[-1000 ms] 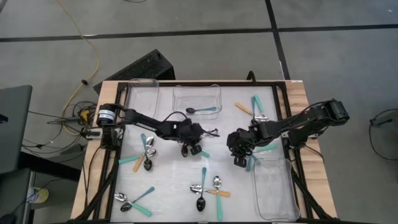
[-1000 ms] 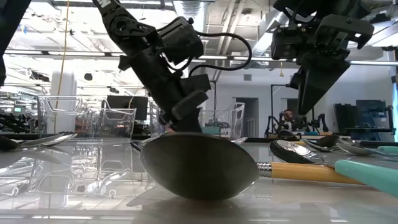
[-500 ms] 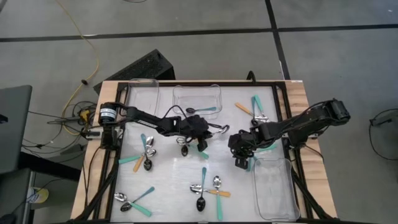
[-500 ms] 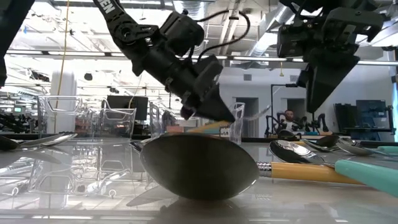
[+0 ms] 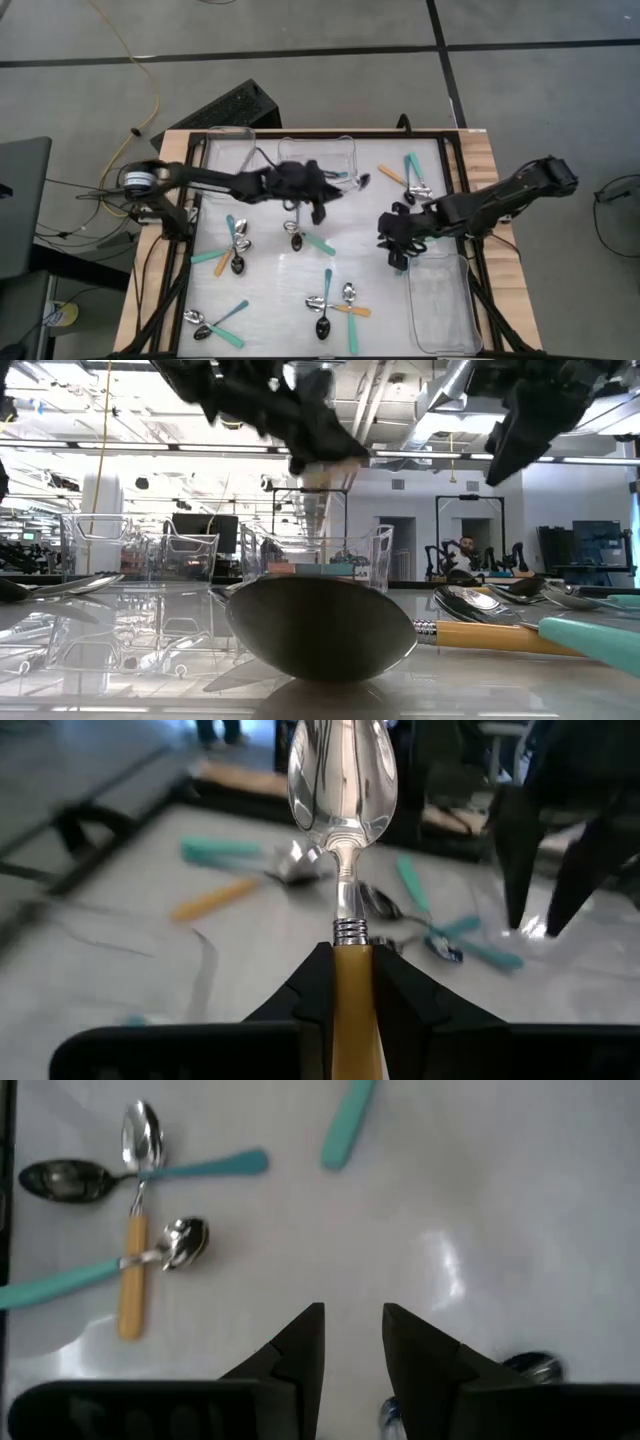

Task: Sort silverware by color (type)
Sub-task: Put the yellow spoon into the top left transparent bin

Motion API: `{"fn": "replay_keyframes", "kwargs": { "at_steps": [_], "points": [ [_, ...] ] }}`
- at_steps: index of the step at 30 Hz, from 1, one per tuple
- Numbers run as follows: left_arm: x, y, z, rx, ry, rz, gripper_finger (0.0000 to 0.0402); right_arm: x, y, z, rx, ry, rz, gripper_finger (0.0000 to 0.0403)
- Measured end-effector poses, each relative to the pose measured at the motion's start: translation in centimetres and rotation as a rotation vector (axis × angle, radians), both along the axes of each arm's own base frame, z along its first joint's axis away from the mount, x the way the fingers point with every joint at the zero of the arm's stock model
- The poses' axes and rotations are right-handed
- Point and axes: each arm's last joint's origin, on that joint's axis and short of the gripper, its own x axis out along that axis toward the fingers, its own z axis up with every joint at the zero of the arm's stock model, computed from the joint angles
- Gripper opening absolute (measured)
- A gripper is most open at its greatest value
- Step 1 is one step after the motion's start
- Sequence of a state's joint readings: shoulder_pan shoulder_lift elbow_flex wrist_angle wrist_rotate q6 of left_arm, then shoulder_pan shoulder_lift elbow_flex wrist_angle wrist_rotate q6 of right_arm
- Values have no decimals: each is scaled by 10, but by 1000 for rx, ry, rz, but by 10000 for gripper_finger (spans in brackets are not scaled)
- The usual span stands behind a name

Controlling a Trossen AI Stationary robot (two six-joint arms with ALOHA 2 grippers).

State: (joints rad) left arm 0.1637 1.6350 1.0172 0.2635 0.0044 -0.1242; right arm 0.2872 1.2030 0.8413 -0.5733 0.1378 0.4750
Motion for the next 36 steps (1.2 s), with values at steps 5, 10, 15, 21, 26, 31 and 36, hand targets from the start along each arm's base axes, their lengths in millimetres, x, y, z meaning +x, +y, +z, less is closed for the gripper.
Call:
{"fn": "replay_keyframes", "kwargs": {
  "at_steps": [5,10,15,21,26,31,36],
  "points": [
    [-50,10,54,52,14,91,33,-1,-1,5,-54,-43,2,127],
    [-120,16,94,109,87,282,33,6,-3,6,-93,-86,43,127],
    [-177,21,83,60,196,604,33,12,-10,8,-102,-130,28,127],
    [-217,38,21,-90,270,901,31,21,-14,6,-179,-167,62,127],
    [-239,54,-11,-166,333,1066,30,25,-18,5,-195,-169,65,127],
    [-246,65,-22,-179,407,1091,31,24,-15,2,-195,-149,77,127],
    [-244,71,-28,-205,457,1054,52,24,-14,2,-192,-153,82,127]
  ]
}}
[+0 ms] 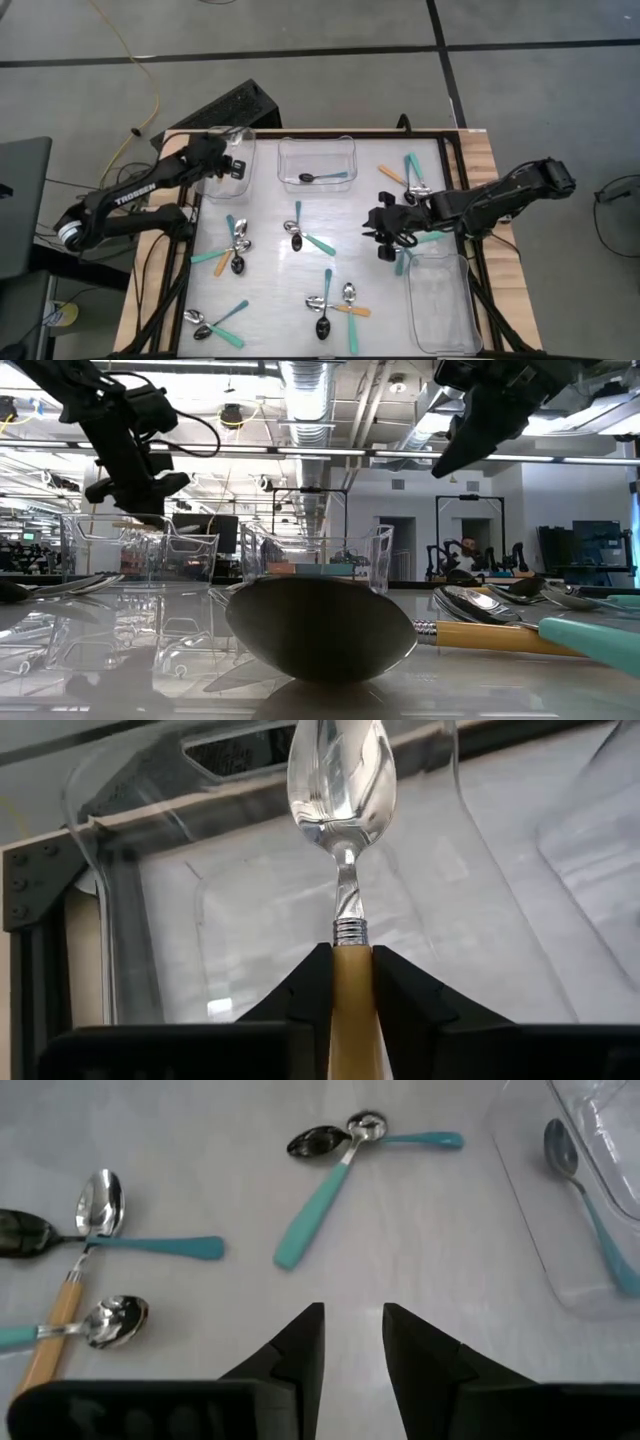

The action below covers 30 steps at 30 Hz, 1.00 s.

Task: Sort silverware by color (type)
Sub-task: Put the yellow spoon into the top left transparent bin, then put the blue spoon into the top middle transparent bin

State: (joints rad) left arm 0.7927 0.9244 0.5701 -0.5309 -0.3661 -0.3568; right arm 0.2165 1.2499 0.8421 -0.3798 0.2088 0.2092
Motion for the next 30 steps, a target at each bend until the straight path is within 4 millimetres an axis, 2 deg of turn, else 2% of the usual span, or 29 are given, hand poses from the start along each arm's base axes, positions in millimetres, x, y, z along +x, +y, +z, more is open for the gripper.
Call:
{"fn": "replay_keyframes", "kwargs": {
  "at_steps": [10,14,17,23,27,30],
  "points": [
    [1,1,-1,-3,36,-36,143,0,-1,0,36,4,-39,127],
    [5,1,10,-28,-23,-88,159,0,0,0,73,6,-43,127],
    [10,1,21,-55,-102,-162,162,0,-1,-1,186,27,-4,127],
    [38,-12,37,13,-260,-435,162,3,6,-2,320,27,-29,127],
    [62,-34,48,124,-320,-657,162,1,15,-5,359,63,-39,127],
    [77,-54,56,213,-357,-813,162,-7,17,-12,421,181,-105,127]
  ]
}}
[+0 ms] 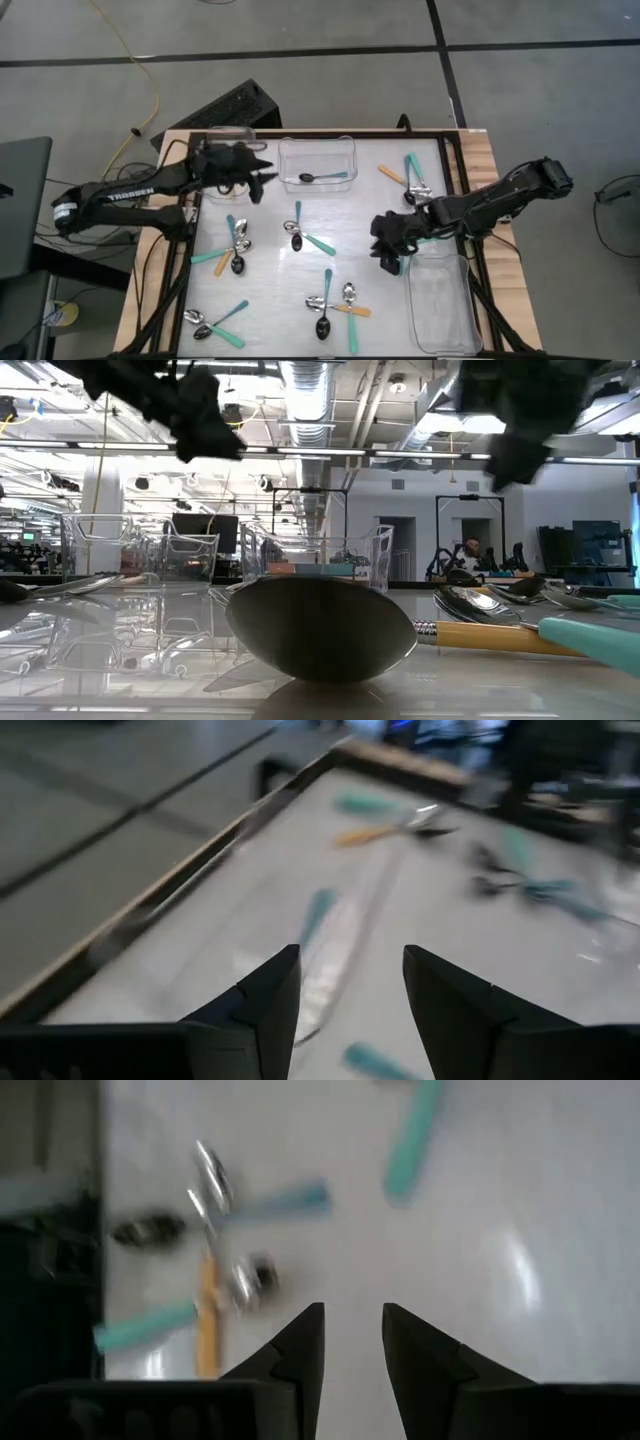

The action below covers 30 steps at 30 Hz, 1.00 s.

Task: Sort silverware by color (type)
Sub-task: Put the blue spoon into the top middle transparent bin

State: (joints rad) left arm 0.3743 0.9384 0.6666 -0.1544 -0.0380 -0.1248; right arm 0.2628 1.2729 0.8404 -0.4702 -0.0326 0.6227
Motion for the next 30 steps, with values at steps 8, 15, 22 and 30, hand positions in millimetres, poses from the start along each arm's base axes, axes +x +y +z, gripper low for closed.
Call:
{"fn": "replay_keyframes", "kwargs": {
  "at_steps": [8,15,22,30],
  "points": [
    [29,-42,-6,129,20,-263,162,-19,-20,-20,10,355,-224,127],
    [52,-50,-29,164,107,-300,162,-13,-51,-39,-19,497,-341,127],
    [56,-50,-36,157,128,-309,162,-15,-71,-46,-18,580,-432,127],
    [57,-47,-34,225,133,-261,162,-9,-70,-59,-23,597,-423,127]
  ]
}}
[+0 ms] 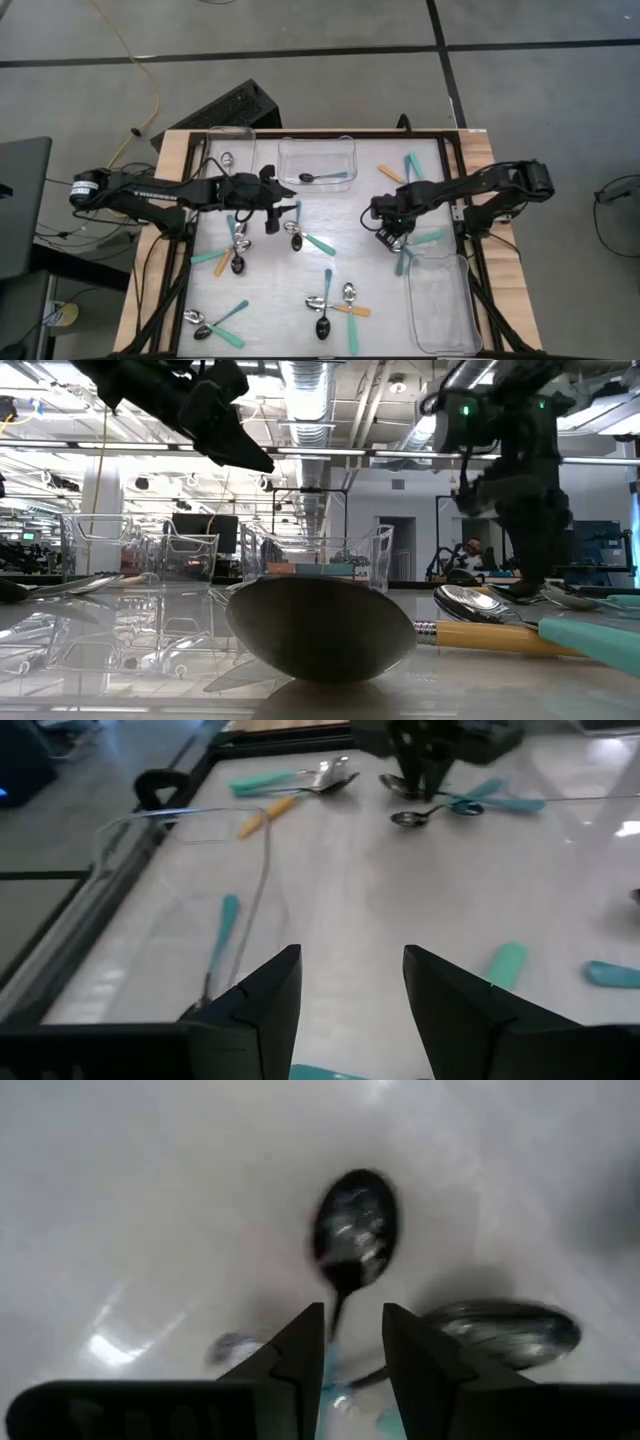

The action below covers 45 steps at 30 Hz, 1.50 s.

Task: Sort silverware by color (type)
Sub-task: Put the blue spoon into the top middle transparent bin

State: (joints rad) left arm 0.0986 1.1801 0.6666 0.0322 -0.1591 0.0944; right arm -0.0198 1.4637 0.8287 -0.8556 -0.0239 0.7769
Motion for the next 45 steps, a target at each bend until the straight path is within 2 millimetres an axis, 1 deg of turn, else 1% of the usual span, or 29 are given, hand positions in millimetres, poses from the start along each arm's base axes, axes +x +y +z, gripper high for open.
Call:
{"fn": "replay_keyframes", "kwargs": {
  "at_steps": [7,17,20,23,27,30,34,37,41,44,45],
  "points": [
    [0,7,2,11,-18,28,162,-3,3,-27,55,52,-4,127],
    [-1,16,4,23,-39,62,162,0,5,-33,60,46,-3,123],
    [-1,16,4,19,-39,63,162,0,4,-34,59,49,-3,105],
    [-1,16,4,19,-38,62,162,-1,4,-34,57,50,11,71],
    [-1,17,4,28,-36,59,162,4,4,-29,21,36,78,26],
    [-1,17,4,35,-32,58,162,16,1,-17,-50,-59,140,21],
    [-2,17,2,29,-16,57,162,23,-9,10,-103,-235,180,27],
    [-2,16,0,23,8,34,162,31,-17,41,-169,-496,201,40],
    [-3,16,0,20,13,29,162,41,-31,83,-304,-874,205,41],
    [-3,15,-2,12,27,22,162,50,-43,105,-405,-1108,187,36],
    [-3,15,-2,-1,31,14,162,53,-47,110,-440,-1161,186,34]
  ]
}}
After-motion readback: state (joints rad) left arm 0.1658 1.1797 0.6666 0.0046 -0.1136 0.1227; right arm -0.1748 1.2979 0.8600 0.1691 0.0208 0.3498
